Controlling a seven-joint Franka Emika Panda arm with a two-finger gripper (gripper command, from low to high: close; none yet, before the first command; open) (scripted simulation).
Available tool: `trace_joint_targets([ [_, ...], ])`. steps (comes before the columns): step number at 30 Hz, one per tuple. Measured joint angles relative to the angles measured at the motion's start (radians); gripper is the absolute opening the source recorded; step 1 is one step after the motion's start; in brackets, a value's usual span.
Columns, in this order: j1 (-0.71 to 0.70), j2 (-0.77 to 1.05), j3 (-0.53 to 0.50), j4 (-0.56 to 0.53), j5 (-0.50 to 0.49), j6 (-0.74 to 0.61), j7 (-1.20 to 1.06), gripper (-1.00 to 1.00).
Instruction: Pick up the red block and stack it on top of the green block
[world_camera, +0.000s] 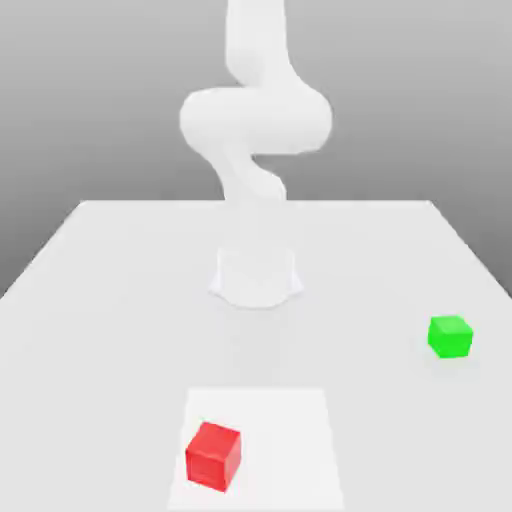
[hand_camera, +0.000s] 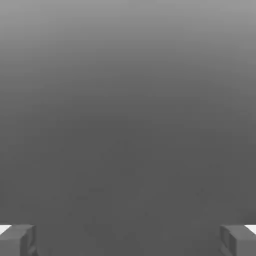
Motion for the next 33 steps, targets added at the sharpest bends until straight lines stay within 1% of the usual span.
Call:
trace_joint_targets([
  [15, -0.081, 0.550, 0.011, -0.156, -0.028, 0.242, 0.161, 0.00],
  [22, -0.103, 0.803, 0.003, -0.228, -0.007, 0.354, 0.211, 0.00],
  [28, -0.103, 1.020, 0.000, -0.219, 0.000, 0.517, 0.220, 0.00],
  [29, -0.102, 1.044, 0.000, -0.215, -0.001, 0.537, 0.220, -1.00],
  [33, -0.103, 1.044, 0.000, -0.215, -0.002, 0.538, 0.222, -1.00],
])
